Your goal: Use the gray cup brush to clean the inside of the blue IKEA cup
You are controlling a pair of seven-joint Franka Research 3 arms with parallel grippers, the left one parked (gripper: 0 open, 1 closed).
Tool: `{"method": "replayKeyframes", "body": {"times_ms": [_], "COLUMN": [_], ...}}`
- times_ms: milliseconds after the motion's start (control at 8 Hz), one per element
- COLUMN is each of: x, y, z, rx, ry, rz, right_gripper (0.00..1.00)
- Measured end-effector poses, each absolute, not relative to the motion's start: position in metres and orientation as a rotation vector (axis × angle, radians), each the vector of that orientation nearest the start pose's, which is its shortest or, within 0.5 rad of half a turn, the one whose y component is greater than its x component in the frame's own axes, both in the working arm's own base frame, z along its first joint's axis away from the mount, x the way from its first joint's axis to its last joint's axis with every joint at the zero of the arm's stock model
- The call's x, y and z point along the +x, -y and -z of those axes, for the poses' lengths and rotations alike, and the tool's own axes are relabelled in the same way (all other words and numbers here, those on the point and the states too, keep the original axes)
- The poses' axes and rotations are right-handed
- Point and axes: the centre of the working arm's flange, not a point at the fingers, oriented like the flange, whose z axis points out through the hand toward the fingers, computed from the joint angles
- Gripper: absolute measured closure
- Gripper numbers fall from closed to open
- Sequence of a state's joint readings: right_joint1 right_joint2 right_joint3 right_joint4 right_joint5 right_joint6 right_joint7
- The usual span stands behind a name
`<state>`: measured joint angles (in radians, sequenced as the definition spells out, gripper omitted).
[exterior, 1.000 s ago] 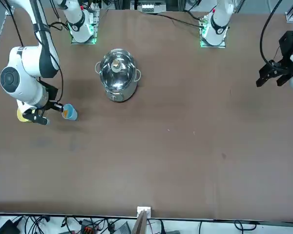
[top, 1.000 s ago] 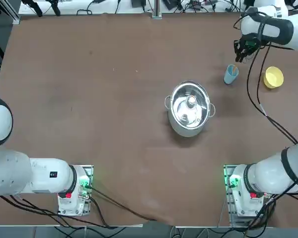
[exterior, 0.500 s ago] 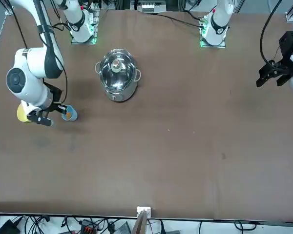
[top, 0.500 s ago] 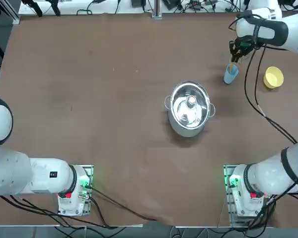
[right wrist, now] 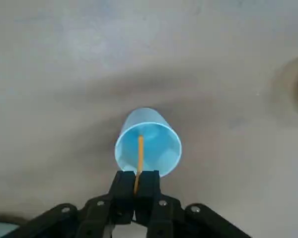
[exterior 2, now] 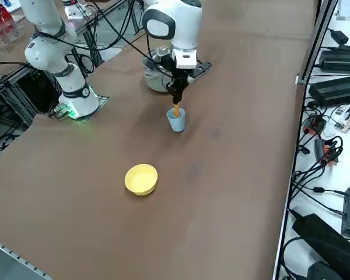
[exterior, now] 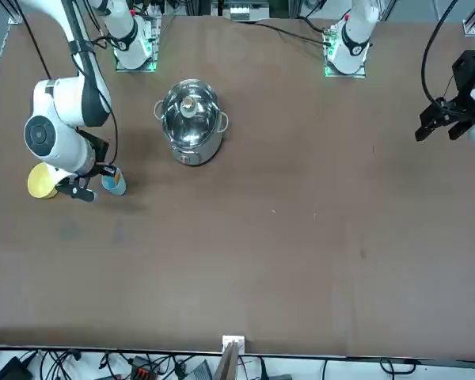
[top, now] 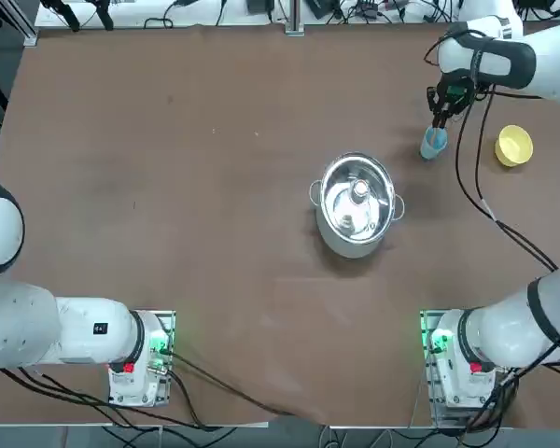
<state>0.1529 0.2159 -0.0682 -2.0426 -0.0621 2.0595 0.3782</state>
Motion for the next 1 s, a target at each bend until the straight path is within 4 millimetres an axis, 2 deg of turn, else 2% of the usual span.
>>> {"method": "replayKeyframes", "body": {"times_ms": [500, 750, 1000], "x": [0.562, 0.567, 0.579], "y": [-0.010, -0.004, -0.010], "z": [-0.323, -0.324, -0.320], "rx": [-3.251, -3.251, -3.249], "ry": [-0.464, -0.478, -0.483], "rz": [-0.293, -0.274, -0.241], "right_gripper": [0.96, 0.96, 0.96]}}
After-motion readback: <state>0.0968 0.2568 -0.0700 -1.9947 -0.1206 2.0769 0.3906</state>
